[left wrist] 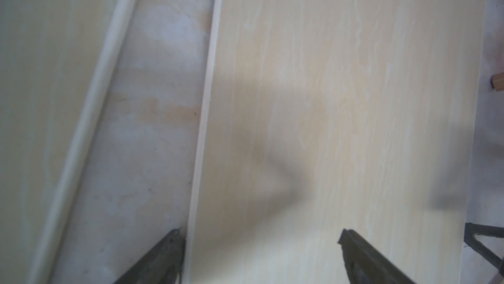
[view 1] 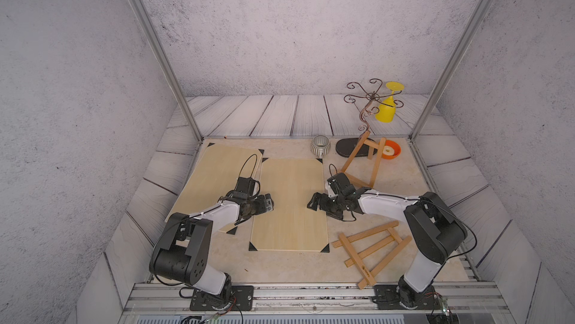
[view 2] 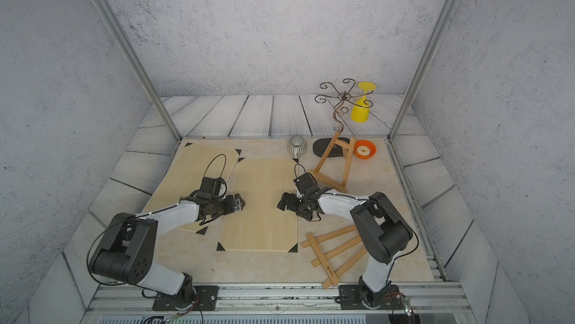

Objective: Assemble the easel
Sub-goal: Pick up the drawing board from the center of the board.

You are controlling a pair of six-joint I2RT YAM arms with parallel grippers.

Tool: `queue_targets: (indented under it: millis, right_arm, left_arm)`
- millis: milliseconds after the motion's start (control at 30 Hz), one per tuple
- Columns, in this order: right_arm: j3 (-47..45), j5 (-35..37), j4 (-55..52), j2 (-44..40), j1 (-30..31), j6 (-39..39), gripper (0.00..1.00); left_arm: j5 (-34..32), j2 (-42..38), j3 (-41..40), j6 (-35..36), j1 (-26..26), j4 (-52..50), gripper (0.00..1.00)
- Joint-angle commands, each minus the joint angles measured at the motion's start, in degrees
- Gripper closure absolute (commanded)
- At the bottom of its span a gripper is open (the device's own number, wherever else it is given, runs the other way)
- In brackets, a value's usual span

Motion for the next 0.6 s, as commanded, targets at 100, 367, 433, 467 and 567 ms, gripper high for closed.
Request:
queue_targets:
  millis: [100, 367, 433, 467, 567]
  right_arm:
    - [-4.33, -10.55, 2.2, 2.92, 0.47, 1.39, 0.01]
    - [-10.89, -21.53, 22.48, -1.37, 0.45, 11.16, 0.01]
    - [-11.68, -22.21, 25.55, -2.91, 0.47, 12.22, 0.01]
    - [-11.96, -22.64, 26.6, -3.7, 0.51, 12.49, 0.01]
    - [-12.65, -24.74, 30.94, -5.3, 0.47, 14.75, 0.01]
  left_arm:
    - [9.1, 2.08, -3.89, -3.12, -0.81, -3.98, 0.09]
    - [11.92, 0.12, -8.37, -5.77, -0.8, -1.44, 0.1]
    - [12.02, -0.24, -9.13, -6.28, -0.79, -0.96, 0.1]
    - [12.02, -0.42, -9.54, -6.53, -0.79, -0.78, 0.1]
    - [12.17, -1.53, -10.56, -7.24, -0.8, -0.27, 0.1]
